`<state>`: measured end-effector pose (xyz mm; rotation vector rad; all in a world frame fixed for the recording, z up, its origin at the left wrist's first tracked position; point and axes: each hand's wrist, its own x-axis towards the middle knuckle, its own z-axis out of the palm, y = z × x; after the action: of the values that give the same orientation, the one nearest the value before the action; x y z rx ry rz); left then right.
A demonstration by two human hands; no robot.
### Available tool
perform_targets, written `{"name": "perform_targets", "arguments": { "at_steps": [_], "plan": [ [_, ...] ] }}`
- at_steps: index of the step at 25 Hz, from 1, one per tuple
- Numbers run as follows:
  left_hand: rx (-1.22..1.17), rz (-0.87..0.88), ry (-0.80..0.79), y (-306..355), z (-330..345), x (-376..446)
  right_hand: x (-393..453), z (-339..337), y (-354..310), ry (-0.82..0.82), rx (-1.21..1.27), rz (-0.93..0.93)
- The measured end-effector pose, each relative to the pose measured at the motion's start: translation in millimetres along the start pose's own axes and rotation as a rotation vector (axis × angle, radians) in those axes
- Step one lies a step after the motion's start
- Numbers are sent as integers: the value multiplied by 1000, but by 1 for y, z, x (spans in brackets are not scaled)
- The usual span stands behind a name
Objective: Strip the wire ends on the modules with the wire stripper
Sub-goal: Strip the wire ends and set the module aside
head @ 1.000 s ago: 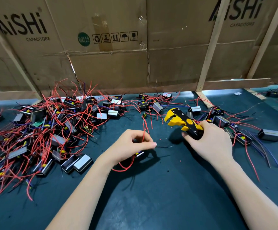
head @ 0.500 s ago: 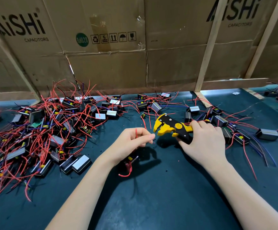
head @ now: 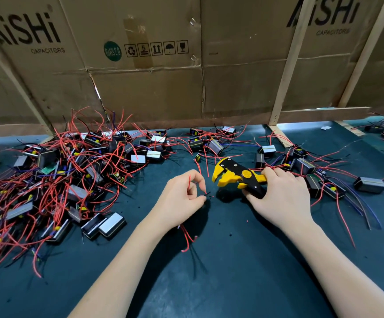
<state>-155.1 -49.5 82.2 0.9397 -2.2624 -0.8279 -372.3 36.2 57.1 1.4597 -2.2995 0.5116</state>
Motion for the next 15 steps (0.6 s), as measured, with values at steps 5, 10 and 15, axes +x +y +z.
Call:
{"name": "perform_targets", "arguments": {
  "at_steps": [5,10,15],
  "plan": [
    [-98,-149,61,-3,-1,0,0,1,0,-3,13,8],
    [-88,-120,-34,-2,-5,0,1,-1,0,-8,-5,19],
    [-405,-72,-115,3,-6,2,-2,-4,-5,2,-21,-30]
  ]
}}
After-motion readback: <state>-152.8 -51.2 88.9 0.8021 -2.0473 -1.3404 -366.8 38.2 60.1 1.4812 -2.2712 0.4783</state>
